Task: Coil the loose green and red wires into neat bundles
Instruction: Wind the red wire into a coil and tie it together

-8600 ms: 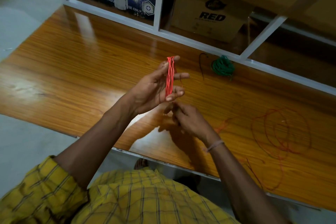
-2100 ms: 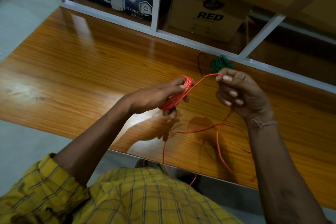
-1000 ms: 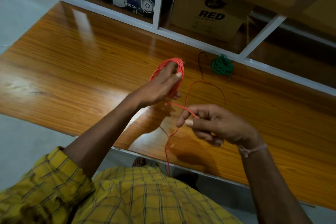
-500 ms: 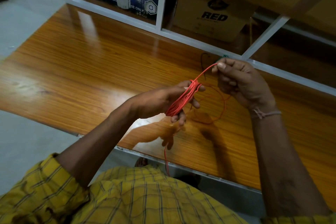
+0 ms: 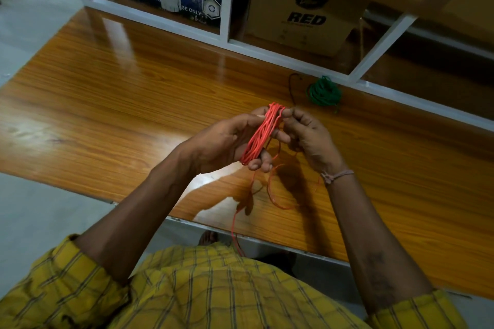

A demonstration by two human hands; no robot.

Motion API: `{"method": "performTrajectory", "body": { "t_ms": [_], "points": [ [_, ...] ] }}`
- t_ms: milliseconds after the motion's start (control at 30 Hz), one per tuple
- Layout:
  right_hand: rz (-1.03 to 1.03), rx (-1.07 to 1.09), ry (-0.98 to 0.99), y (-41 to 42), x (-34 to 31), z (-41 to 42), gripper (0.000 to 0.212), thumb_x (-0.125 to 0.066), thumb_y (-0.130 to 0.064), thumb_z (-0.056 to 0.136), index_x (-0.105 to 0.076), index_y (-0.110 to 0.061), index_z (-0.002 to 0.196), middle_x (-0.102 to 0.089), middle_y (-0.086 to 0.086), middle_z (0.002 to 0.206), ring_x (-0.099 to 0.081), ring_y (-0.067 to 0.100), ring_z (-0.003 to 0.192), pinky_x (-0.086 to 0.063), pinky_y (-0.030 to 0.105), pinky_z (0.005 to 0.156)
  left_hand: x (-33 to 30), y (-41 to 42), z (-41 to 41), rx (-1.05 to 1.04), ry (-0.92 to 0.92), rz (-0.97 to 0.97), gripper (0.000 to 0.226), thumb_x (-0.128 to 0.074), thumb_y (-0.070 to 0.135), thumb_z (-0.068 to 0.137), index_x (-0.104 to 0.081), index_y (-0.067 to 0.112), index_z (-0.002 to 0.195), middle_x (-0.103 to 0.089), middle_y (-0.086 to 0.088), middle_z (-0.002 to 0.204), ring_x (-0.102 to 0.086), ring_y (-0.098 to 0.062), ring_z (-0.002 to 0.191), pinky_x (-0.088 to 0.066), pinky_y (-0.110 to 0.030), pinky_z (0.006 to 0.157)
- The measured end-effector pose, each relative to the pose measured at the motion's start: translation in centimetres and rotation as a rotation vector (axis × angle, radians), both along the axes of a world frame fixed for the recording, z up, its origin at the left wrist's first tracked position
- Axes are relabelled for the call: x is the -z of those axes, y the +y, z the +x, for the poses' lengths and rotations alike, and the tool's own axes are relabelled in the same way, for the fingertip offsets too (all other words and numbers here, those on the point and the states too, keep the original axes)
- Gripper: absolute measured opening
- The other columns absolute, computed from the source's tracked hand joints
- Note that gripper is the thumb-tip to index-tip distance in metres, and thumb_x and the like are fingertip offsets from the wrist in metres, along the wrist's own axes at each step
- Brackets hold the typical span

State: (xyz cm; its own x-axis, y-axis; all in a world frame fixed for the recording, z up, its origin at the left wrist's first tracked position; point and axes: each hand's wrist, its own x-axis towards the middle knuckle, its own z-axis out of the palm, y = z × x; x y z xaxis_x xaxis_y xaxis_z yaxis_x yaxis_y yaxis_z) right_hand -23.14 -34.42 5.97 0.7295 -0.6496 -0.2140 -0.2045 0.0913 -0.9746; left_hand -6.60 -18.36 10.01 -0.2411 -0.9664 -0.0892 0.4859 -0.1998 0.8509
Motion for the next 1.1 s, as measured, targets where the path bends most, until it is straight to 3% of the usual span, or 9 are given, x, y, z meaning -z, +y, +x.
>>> {"method": "performTrajectory", "body": {
  "t_ms": [200, 300, 367, 533, 700, 800, 900, 1100],
  "points": [
    [0.134, -0.099, 0.104, 5.1, 1.4, -0.4, 0.019, -0.053, -0.028, 0.108, -0.066, -0.015, 0.102, -0.053, 0.004, 0.063, -0.041, 0.014, 0.043, -0.034, 0.021, 0.038, -0.6, -0.7, 0.5, -0.016, 0.195, -0.013, 0.054, -0.030, 0.030, 0.114, -0.030, 0.017, 0.166, -0.051, -0.026, 0.149, -0.072, -0.038, 0.101, -0.064, -0.036, 0.076],
    [0.218, -0.204, 0.154, 7.9, 0.9, -1.2, 0.029, -0.046, -0.025, 0.113, -0.067, -0.005, 0.116, -0.048, 0.015, 0.063, -0.041, 0.017, 0.037, -0.037, 0.021, 0.036, -0.5, -1.3, 0.7, -0.090, 0.245, 0.029, 0.051, -0.031, 0.031, 0.115, -0.031, 0.023, 0.165, -0.046, -0.026, 0.154, -0.073, -0.047, 0.112, -0.066, -0.040, 0.085],
    [0.233, -0.316, 0.219, 9.0, 0.4, -1.8, 0.030, -0.042, -0.025, 0.114, -0.065, -0.009, 0.125, -0.048, 0.017, 0.065, -0.039, 0.020, 0.038, -0.036, 0.024, 0.034, -0.4, -1.7, 0.8, -0.182, 0.213, 0.087, 0.048, -0.033, 0.031, 0.115, -0.033, 0.026, 0.163, -0.046, -0.024, 0.152, -0.071, -0.050, 0.115, -0.065, -0.042, 0.091],
    [0.028, -0.612, 0.376, 8.9, -3.7, -3.2, 0.024, -0.053, -0.029, 0.110, -0.068, -0.019, 0.127, -0.056, 0.010, 0.065, -0.042, 0.021, 0.043, -0.036, 0.028, 0.041, 0.7, -2.5, 0.9, -0.316, -0.282, 0.138, 0.048, -0.037, 0.028, 0.117, -0.027, 0.031, 0.163, -0.038, -0.014, 0.162, -0.076, -0.041, 0.110, -0.065, -0.040, 0.092],
    [-0.042, -0.507, 0.134, 5.3, -7.6, -4.4, 0.018, -0.063, -0.022, 0.105, -0.073, -0.008, 0.112, -0.052, 0.000, 0.063, -0.041, 0.017, 0.048, -0.033, 0.026, 0.042, 0.9, -1.6, 0.7, -0.207, -0.591, 0.140, 0.046, -0.035, 0.030, 0.117, -0.029, 0.028, 0.162, -0.052, -0.022, 0.150, -0.078, -0.015, 0.096, -0.063, -0.024, 0.081],
    [-0.018, -0.375, 0.016, 2.4, -8.2, -4.3, 0.018, -0.058, -0.016, 0.105, -0.070, -0.002, 0.104, -0.044, 0.000, 0.055, -0.034, 0.016, 0.044, -0.032, 0.026, 0.042, 0.1, -0.8, 0.4, -0.100, -0.541, 0.152, 0.041, -0.033, 0.032, 0.116, -0.034, 0.030, 0.157, -0.060, -0.025, 0.136, -0.078, -0.024, 0.084, -0.063, -0.027, 0.072],
    [-0.009, -0.258, -0.066, -0.1, -7.9, -3.6, 0.017, -0.054, -0.010, 0.106, -0.065, 0.001, 0.100, -0.040, -0.002, 0.053, -0.030, 0.012, 0.041, -0.035, 0.025, 0.042, -0.1, -0.4, 0.2, -0.031, -0.395, 0.147, 0.040, -0.035, 0.033, 0.116, -0.041, 0.023, 0.154, -0.060, -0.027, 0.135, -0.070, -0.023, 0.074, -0.054, -0.026, 0.060],
    [-0.176, -0.089, -0.061, -2.2, -3.8, -1.5, 0.014, -0.066, -0.018, 0.103, -0.066, -0.007, 0.095, -0.040, 0.005, 0.064, -0.034, 0.016, 0.053, -0.032, 0.029, 0.049, 0.2, 0.0, -0.2, 0.042, -0.136, 0.071, 0.050, -0.028, 0.030, 0.113, -0.040, 0.014, 0.159, -0.059, -0.023, 0.132, -0.064, -0.025, 0.072, -0.051, -0.029, 0.058]
  ]
}}
